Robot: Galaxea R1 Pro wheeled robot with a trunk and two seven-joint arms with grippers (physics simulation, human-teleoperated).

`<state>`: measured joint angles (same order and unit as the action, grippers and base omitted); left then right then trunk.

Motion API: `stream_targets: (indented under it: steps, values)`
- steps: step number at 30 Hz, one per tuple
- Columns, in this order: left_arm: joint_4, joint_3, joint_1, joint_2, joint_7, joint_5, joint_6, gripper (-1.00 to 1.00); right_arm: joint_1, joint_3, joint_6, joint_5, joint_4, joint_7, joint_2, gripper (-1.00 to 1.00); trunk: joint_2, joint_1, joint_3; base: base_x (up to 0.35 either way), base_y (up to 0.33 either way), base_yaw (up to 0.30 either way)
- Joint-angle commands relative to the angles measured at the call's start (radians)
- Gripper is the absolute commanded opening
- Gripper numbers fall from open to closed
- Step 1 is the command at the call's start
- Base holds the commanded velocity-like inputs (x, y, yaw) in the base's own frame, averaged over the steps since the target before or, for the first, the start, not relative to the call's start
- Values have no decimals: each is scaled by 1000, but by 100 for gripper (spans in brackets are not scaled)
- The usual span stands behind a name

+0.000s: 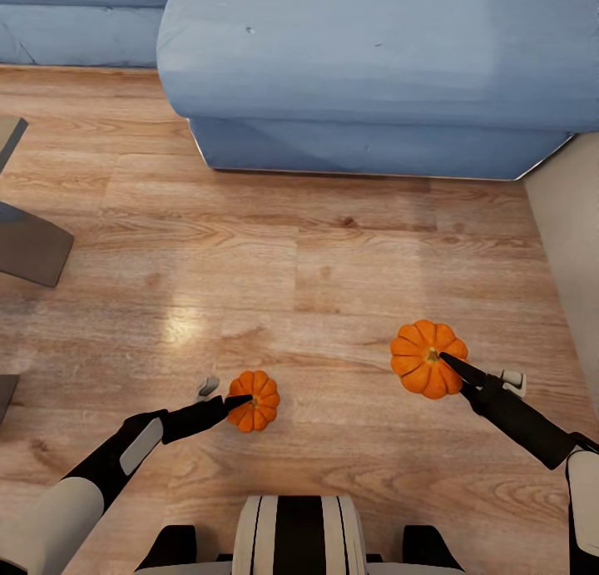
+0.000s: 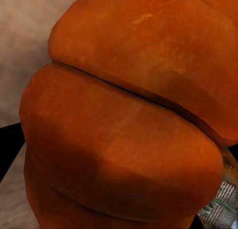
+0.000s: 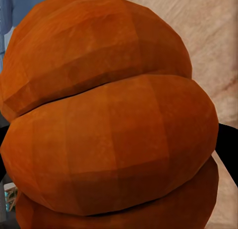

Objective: Place each of the two pumpkins and all three candles from the living room inside a cabinet in the living room (use any cabinet), then make sure every cabinet is closed, and position the cauldron so it is next to a table in the living room.

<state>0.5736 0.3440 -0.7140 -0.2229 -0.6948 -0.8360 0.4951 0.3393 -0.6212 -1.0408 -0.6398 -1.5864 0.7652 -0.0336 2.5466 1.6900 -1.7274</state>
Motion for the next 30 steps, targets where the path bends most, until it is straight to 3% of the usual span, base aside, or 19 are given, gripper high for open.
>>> stream_targets:
  steps: [1,16,25,26,30]
  values:
    - [-3,10,1,0,18,20,-7,100,1,-2,-6,0,0,9,0,-100,0,0,-1,-15,-11,0]
    - [-1,10,1,8,50,20,-7,100,1,-3,-6,0,0,9,0,-100,0,0,-1,-2,-18,0]
    - [-3,9,1,10,62,20,-7,100,1,-28,-6,-1,1,9,0,-100,0,0,-1,0,-143,0]
    - [-3,9,1,10,67,20,-7,-100,1,-29,-6,-1,1,9,0,-100,0,0,-1,0,-25,0]
    - [-4,9,1,10,76,19,-7,-100,1,-30,-6,-1,1,9,0,-100,0,0,-1,0,-11,0]
